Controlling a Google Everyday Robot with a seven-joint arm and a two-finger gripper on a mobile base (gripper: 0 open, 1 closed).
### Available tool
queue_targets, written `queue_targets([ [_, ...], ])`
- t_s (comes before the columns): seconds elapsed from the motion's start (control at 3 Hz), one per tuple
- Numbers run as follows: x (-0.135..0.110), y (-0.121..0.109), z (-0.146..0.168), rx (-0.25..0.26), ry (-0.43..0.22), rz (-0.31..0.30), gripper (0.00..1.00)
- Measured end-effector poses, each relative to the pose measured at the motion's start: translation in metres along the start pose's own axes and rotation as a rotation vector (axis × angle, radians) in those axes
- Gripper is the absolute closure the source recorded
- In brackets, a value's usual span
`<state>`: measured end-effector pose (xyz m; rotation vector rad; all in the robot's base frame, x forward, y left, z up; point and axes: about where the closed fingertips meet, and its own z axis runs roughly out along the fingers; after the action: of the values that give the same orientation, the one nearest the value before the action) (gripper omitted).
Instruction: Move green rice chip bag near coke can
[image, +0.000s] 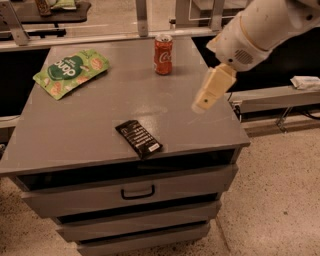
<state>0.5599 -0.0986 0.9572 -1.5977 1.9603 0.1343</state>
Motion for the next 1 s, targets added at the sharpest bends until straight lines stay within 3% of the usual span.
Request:
queue_targets([
  [0.33, -0.045, -0.014, 0.019, 0.014, -0.125, 0.023, 0.00],
  [1.0, -0.056, -0.019, 0.026, 0.032, -0.163, 0.034, 0.00],
])
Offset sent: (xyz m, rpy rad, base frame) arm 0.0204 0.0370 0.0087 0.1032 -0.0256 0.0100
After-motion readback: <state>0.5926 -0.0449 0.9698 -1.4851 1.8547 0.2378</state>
